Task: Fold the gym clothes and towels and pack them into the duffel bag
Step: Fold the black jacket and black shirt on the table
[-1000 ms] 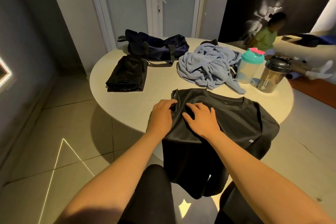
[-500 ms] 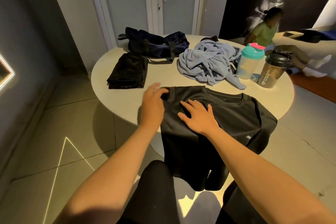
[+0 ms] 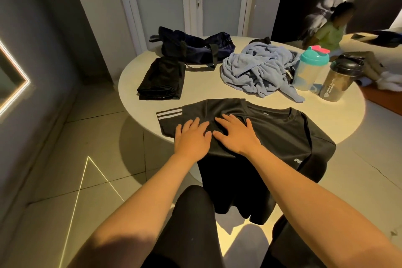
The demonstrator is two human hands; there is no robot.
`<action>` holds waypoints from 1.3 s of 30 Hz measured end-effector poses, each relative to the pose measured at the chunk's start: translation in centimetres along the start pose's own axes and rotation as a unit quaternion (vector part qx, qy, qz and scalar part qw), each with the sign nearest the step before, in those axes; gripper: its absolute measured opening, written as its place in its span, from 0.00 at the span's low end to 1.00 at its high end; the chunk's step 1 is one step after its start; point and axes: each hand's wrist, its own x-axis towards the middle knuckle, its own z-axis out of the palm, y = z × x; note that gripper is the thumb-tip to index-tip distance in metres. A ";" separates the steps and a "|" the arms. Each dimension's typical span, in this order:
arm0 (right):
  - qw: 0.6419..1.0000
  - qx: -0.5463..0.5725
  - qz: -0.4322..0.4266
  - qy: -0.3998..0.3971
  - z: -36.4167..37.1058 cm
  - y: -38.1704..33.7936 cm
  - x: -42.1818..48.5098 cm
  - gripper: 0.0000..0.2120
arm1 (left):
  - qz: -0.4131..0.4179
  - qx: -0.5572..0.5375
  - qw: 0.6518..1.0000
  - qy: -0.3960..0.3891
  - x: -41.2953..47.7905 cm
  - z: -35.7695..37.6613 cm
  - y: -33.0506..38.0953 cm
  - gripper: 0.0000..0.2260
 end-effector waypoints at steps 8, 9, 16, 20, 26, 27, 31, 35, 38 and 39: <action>0.983 0.177 -0.040 0.004 -1.0 -0.5 1.4 0.22 | 0.028 0.023 0.998 0.050 0.7 -2.3 0.8 0.24; 0.969 0.243 -0.043 0.021 -1.4 -0.6 1.3 0.20 | 0.072 -0.045 0.996 0.020 0.8 -1.9 1.5 0.23; 0.978 -0.014 0.111 0.174 -3.9 2.8 0.0 0.15 | 0.025 -0.026 0.999 -0.037 2.8 0.0 2.8 0.25; 0.984 -0.008 0.177 -0.004 -3.5 6.4 -0.2 0.25 | -0.006 0.043 0.998 -0.047 4.2 -0.7 4.2 0.23; 0.991 0.127 0.037 0.025 -4.1 7.9 2.3 0.22 | 0.170 -0.140 0.975 -0.013 6.7 0.9 8.1 0.17; 0.986 0.148 0.025 0.069 -4.4 8.3 2.5 0.19 | 0.159 -0.126 0.979 -0.028 7.3 1.4 8.5 0.18; 0.973 -0.051 0.125 0.188 -4.6 9.4 1.9 0.16 | 0.070 0.009 0.990 -0.118 8.9 2.2 7.9 0.27; 0.982 -0.064 0.178 0.025 -4.2 10.7 2.2 0.25 | 0.027 0.052 0.984 -0.170 10.3 0.7 7.2 0.30; 0.988 -0.021 0.154 -0.018 -4.4 11.3 3.5 0.27 | 0.035 0.107 0.978 -0.173 11.2 -0.3 8.4 0.30; 0.990 0.000 0.139 -0.008 -4.5 11.2 3.7 0.26 | 0.067 0.112 0.978 -0.160 11.1 -0.3 9.2 0.29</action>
